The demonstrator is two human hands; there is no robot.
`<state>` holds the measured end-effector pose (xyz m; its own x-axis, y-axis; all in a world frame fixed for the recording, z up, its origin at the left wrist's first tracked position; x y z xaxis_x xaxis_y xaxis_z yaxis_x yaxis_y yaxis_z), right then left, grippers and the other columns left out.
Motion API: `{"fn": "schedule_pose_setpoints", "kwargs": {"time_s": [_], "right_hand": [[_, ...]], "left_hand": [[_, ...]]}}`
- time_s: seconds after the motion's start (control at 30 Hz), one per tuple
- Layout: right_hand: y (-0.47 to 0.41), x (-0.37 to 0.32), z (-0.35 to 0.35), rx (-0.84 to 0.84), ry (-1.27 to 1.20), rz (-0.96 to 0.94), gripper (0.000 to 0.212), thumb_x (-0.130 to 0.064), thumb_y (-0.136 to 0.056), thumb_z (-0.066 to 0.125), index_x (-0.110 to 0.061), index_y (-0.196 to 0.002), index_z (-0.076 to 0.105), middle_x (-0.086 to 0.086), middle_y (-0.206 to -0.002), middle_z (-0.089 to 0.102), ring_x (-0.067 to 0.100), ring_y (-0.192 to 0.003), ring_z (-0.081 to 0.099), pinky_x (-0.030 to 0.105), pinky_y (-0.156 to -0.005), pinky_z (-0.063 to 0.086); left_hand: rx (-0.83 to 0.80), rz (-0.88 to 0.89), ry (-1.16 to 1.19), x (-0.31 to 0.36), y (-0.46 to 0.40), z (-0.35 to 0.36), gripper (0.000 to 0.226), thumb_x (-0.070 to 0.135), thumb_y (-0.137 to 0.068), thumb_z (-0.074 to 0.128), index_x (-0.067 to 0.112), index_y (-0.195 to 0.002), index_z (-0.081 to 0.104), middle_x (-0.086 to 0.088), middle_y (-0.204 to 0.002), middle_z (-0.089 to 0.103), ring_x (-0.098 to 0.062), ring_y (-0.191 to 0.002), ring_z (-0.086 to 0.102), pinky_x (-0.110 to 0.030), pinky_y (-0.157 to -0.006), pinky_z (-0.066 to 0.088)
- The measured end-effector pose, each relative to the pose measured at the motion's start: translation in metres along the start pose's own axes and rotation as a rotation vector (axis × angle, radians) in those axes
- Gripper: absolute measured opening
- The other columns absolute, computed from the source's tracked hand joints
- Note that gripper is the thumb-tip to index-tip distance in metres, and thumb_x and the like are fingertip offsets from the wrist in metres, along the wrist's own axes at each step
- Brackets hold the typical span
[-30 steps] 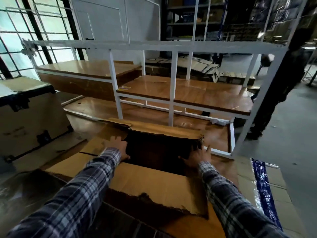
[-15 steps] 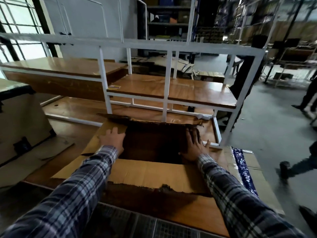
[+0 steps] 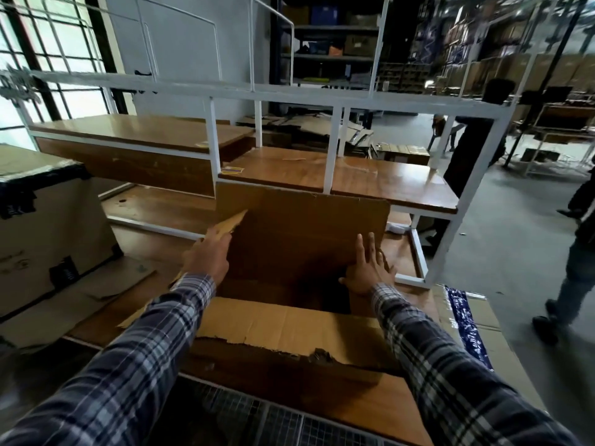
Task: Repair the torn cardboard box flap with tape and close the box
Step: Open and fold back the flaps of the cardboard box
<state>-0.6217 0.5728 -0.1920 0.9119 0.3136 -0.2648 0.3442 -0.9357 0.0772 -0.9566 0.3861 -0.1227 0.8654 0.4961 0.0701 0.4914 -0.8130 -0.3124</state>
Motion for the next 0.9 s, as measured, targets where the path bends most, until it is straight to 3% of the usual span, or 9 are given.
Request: {"fn": "schedule_pose_setpoints", "kwargs": {"time_s": [0.1,0.2,0.27,0.4,0.5,0.63,0.7,0.77,0.9], "right_hand": [[-0.002,-0.01,0.002,-0.018,0.01,0.012,0.127,-0.063,-0.088,0.071,-0.041,-0.156,-0.034,-0.007,-0.161,-0.048,0.037,-0.161,0.001,0.071,-0.122,0.009],[-0.002,-0.021,0.003,-0.028,0.021,0.015,0.127,-0.063,-0.088,0.071,-0.041,-0.156,-0.034,-0.007,-0.161,-0.048,0.038,-0.161,0.002,0.071,-0.123,0.012],[-0.002,-0.028,0.004,-0.035,0.03,0.016,0.128,-0.063,-0.088,0.072,-0.041,-0.157,-0.034,-0.007,-0.16,-0.048,0.038,-0.161,0.002,0.07,-0.123,0.013],[-0.005,-0.041,0.004,-0.022,0.047,0.024,0.128,-0.063,-0.087,0.072,-0.041,-0.157,-0.033,-0.006,-0.161,-0.047,0.038,-0.161,0.004,0.068,-0.125,0.013],[-0.011,-0.048,0.001,-0.006,0.062,0.022,0.129,-0.064,-0.087,0.072,-0.04,-0.157,-0.034,-0.004,-0.162,-0.046,0.038,-0.161,0.004,0.069,-0.124,0.015],[-0.018,-0.05,0.003,0.0,0.056,0.029,0.129,-0.066,-0.085,0.071,-0.043,-0.153,-0.037,-0.003,-0.163,-0.044,0.041,-0.159,0.012,0.07,-0.123,0.017],[-0.02,-0.05,0.006,-0.004,0.059,0.03,0.13,-0.067,-0.085,0.071,-0.044,-0.153,-0.037,-0.004,-0.164,-0.044,0.04,-0.159,0.012,0.069,-0.123,0.016],[-0.022,-0.051,0.006,-0.002,0.063,0.022,0.13,-0.066,-0.085,0.071,-0.044,-0.153,-0.037,-0.003,-0.164,-0.043,0.04,-0.16,0.012,0.069,-0.124,0.016],[-0.025,-0.046,0.001,0.015,0.075,0.018,0.129,-0.066,-0.086,0.07,-0.042,-0.154,-0.037,-0.001,-0.166,-0.04,0.041,-0.159,0.012,0.069,-0.123,0.017]], "left_hand": [[0.061,-0.015,0.031,-0.022,-0.011,-0.009,0.051,0.001,-0.093,0.051,0.02,-0.14,0.053,-0.008,-0.138,0.045,-0.033,-0.101,0.062,-0.049,-0.081,0.059],[0.09,-0.072,-0.056,-0.045,-0.016,-0.018,0.049,0.013,-0.094,0.059,0.022,-0.142,0.051,-0.008,-0.143,0.044,-0.032,-0.108,0.06,-0.042,-0.075,0.055],[0.087,-0.114,-0.158,-0.058,-0.017,-0.023,0.053,0.025,-0.093,0.063,0.026,-0.145,0.049,-0.009,-0.152,0.039,-0.034,-0.126,0.051,-0.049,-0.092,0.052],[0.101,-0.126,-0.306,-0.078,-0.017,-0.028,0.059,0.047,-0.09,0.064,0.022,-0.143,0.056,-0.011,-0.163,0.03,-0.038,-0.15,0.023,-0.062,-0.12,0.02],[0.003,-0.201,-0.345,-0.1,-0.011,-0.011,0.073,0.069,-0.089,0.052,0.023,-0.147,0.054,-0.011,-0.168,0.015,-0.04,-0.154,0.007,-0.066,-0.121,0.006],[-0.194,-0.316,-0.142,-0.126,-0.004,0.035,0.087,0.076,-0.09,0.044,0.027,-0.161,0.032,-0.007,-0.174,-0.005,-0.043,-0.155,-0.017,-0.073,-0.116,-0.011],[-0.369,-0.37,-0.03,-0.133,0.001,0.069,0.092,0.076,-0.089,0.05,0.024,-0.161,0.027,-0.011,-0.173,0.01,-0.043,-0.157,0.003,-0.074,-0.118,0.003],[-0.537,-0.384,0.123,-0.127,0.01,0.094,0.085,0.062,-0.088,0.064,0.018,-0.155,0.036,-0.017,-0.159,0.041,-0.042,-0.142,0.043,-0.061,-0.115,0.037],[-0.487,-0.357,0.063,-0.121,0.01,0.089,0.037,0.027,-0.1,0.057,0.01,-0.133,0.057,-0.017,-0.135,0.061,-0.037,-0.119,0.062,-0.043,-0.094,0.055]]}}
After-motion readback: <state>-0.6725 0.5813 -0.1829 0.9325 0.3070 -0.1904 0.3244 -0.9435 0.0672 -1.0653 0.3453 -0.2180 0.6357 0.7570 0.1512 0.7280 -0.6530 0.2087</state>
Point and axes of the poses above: each hand's wrist, its own y-axis away from the middle knuckle, its own z-axis out of the palm, x = y × z, the point moved 9 cm from there along -y, towards the middle knuckle
